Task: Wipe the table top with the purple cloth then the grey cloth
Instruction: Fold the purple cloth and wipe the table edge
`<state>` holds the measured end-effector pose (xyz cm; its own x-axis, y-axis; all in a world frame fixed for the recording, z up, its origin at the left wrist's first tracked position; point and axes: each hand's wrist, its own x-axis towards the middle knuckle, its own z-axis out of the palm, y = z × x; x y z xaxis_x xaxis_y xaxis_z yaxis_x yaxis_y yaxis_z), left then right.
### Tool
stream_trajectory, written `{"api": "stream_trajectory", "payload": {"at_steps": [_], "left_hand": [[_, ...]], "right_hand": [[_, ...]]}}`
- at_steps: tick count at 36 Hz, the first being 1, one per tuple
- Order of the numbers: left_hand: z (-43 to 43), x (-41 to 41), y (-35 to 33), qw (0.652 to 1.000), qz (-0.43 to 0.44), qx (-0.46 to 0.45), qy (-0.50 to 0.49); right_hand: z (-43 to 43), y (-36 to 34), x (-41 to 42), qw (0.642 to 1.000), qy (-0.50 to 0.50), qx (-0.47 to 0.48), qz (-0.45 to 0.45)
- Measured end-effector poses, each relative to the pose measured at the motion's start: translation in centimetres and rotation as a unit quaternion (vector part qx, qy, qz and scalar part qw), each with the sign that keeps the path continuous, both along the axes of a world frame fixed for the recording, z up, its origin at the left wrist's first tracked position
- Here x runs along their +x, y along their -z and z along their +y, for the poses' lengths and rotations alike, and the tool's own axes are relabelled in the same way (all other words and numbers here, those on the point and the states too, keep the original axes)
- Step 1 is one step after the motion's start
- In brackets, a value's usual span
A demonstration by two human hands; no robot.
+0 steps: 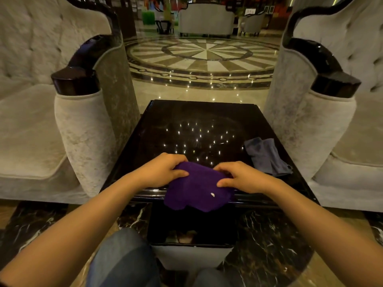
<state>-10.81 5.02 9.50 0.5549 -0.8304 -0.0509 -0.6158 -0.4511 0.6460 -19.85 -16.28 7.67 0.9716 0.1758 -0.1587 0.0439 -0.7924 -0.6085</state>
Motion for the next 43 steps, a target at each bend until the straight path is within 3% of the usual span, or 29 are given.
{"api": "stream_trajectory", "payload": {"at_steps": [3,9,13,17,24,32,37,40,43], "left_hand": [[0.5,0.5,-0.3,1.0,0.016,-0.013,-0.006],[1.7,0.7,1.0,0.992,0.039,-0.102,-0.056],[1.4,0.1,3.9,0.998,-0.004,-0.027,-0.057],[1.8,-0.3,5.3,0.995,0.027,-0.061,-0.07],[1.7,-0.5,6.4,0.996,-0.031,-0.043,-0.066],[1.8,-0.6,6.8,0.989,-0.043,-0.112,-0.082],[1.6,-0.3,6.6,0.99,-0.067,-0.103,-0.073],[1.6,-0.6,7.0,0.995,-0.075,-0.049,-0.049],[1.5,-0.3,7.0,0.992,-0.064,-0.077,-0.08]], "right_hand": [[-0.3,-0.5,0.1,1.0,0.007,-0.009,-0.007],[0.5,0.2,-0.6,0.977,0.071,-0.076,-0.187],[1.3,2.3,-1.0,0.972,0.046,-0.167,-0.158],[1.4,3.0,-1.6,0.973,0.06,-0.143,-0.173],[2.0,4.1,-1.9,0.97,0.068,-0.183,-0.145],[2.3,4.7,-2.5,0.968,0.112,-0.155,-0.162],[2.5,5.2,-2.6,0.963,0.131,-0.157,-0.174],[2.7,5.4,-2.7,0.964,0.133,-0.18,-0.141],[2.5,5.6,-2.4,0.958,0.143,-0.177,-0.173]]}}
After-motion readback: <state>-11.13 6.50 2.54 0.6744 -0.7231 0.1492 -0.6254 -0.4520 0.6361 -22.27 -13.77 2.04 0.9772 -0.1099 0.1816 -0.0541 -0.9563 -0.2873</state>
